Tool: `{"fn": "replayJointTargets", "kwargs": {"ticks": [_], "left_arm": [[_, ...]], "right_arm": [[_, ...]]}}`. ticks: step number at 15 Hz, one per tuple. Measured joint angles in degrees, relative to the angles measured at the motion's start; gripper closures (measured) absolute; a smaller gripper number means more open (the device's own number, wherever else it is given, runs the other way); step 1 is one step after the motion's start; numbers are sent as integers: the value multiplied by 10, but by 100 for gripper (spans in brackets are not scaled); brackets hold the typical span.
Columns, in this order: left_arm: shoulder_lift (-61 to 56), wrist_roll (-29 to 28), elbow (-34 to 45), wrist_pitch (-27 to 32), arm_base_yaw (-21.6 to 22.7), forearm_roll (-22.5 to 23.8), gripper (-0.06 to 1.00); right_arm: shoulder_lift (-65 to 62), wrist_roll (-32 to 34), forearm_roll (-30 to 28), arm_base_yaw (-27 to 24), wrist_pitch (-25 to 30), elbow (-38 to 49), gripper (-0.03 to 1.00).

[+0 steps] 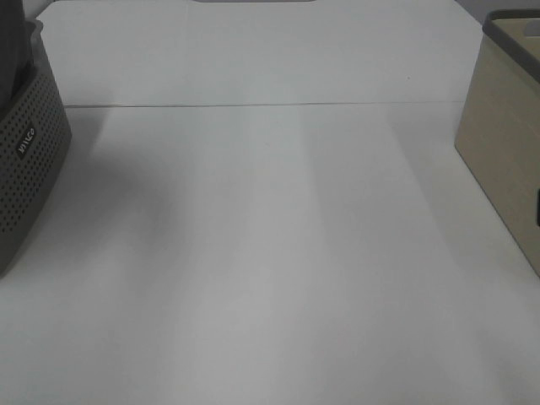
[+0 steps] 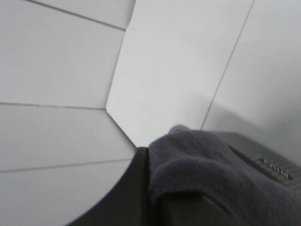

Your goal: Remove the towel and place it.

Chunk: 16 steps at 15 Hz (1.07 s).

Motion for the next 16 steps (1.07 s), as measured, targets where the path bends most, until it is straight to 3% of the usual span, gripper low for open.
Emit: {"fn": "replayJointTargets", "kwargs": {"ticks": [3,6,8,11,16], "left_arm": [[11,-48,-1,-70,-70,1,94],[102,-101,-49,-95,-142,2,94],[144,-106,-89,-95,-161,2,94],[211,-120,-162,-95,-183,-7,94],[252,-121,-183,-89,-184,-85,94]], "right_arm": [[95,-133,123,0,-28,0,13],[202,-218,187,0,-60,-1,13],[237,-254,213,0,-65,-1,13],[293,-357,317,0,-66,-1,13],[385,-530,480,19,-64,-6,13]]}}
